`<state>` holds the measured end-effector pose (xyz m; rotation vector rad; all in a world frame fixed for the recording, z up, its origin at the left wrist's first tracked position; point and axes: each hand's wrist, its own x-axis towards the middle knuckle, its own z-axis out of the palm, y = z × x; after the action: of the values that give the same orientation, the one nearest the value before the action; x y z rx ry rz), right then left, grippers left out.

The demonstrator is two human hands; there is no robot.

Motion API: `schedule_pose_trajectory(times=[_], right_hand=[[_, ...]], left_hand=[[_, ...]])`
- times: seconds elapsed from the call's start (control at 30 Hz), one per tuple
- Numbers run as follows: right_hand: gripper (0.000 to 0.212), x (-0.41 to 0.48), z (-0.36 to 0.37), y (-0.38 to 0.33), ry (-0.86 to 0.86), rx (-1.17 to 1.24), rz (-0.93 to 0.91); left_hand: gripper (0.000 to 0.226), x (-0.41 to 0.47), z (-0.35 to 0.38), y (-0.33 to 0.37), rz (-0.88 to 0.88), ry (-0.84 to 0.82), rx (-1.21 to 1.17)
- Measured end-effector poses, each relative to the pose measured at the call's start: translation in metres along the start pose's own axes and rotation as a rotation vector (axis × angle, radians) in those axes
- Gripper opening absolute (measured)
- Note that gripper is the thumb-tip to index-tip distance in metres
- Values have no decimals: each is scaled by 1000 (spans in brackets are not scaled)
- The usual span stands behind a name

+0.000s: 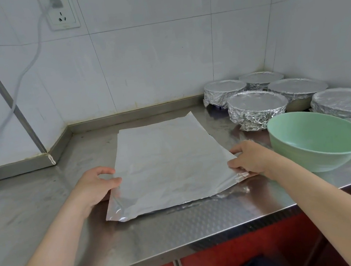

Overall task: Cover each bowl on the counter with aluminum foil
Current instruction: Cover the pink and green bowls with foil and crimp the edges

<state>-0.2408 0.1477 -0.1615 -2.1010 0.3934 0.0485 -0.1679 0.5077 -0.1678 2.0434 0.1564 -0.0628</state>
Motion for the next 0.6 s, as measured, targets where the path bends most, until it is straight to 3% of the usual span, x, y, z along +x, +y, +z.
schedule_pose_trajectory(times=[0.1, 0.17, 0.23, 0.3, 0.37, 0.5, 0.6], right_hand=[[21, -5, 0, -1, -4, -1, -3], [25, -7, -3, -5, -43, -48, 11], [39, -5, -11, -13, -66, -286, 19], [56, 4, -19, -27, 44, -642, -14], [59, 23, -19, -43, 118, -674, -53], [38, 86, 2, -67, 73, -484, 6], [13, 137, 16, -74, 91, -361, 44]], left_hand=[[30, 3, 3, 3, 11, 53, 89], [34, 2, 1, 10, -24, -43, 126], [38, 6, -5, 21, -66, -157, 246], [42, 20, -12, 33, -76, -181, 368], [43, 47, -14, 43, -35, -106, 377], [54, 107, 4, 63, 120, -27, 426], [67, 149, 18, 66, 117, -58, 474]])
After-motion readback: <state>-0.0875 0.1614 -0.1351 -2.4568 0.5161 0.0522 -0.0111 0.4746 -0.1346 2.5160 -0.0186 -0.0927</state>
